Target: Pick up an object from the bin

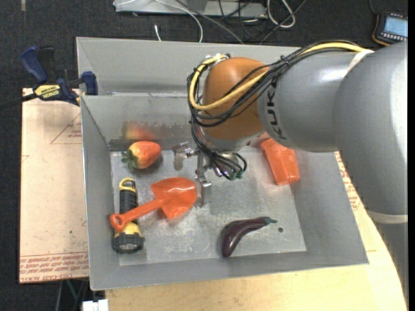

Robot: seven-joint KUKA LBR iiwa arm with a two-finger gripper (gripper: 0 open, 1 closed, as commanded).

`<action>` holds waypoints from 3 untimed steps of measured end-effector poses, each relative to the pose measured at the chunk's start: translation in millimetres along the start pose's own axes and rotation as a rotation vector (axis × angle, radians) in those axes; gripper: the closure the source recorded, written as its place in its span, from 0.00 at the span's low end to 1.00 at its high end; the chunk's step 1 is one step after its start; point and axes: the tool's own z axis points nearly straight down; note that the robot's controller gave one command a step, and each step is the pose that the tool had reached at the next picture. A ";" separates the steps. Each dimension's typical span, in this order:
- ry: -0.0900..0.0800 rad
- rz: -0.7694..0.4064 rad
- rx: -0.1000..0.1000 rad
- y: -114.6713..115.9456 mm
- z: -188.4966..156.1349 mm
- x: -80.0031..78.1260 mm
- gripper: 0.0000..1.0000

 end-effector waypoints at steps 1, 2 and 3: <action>-0.001 -0.070 -0.002 43.4 -16.5 -29.2 0.00; 0.007 0.083 -0.005 10.1 43.0 29.6 0.00; 0.008 0.043 -0.003 13.4 44.5 22.5 0.00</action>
Offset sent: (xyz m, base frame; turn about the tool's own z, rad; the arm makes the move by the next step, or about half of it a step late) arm -0.0315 -0.0013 -0.0435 0.0824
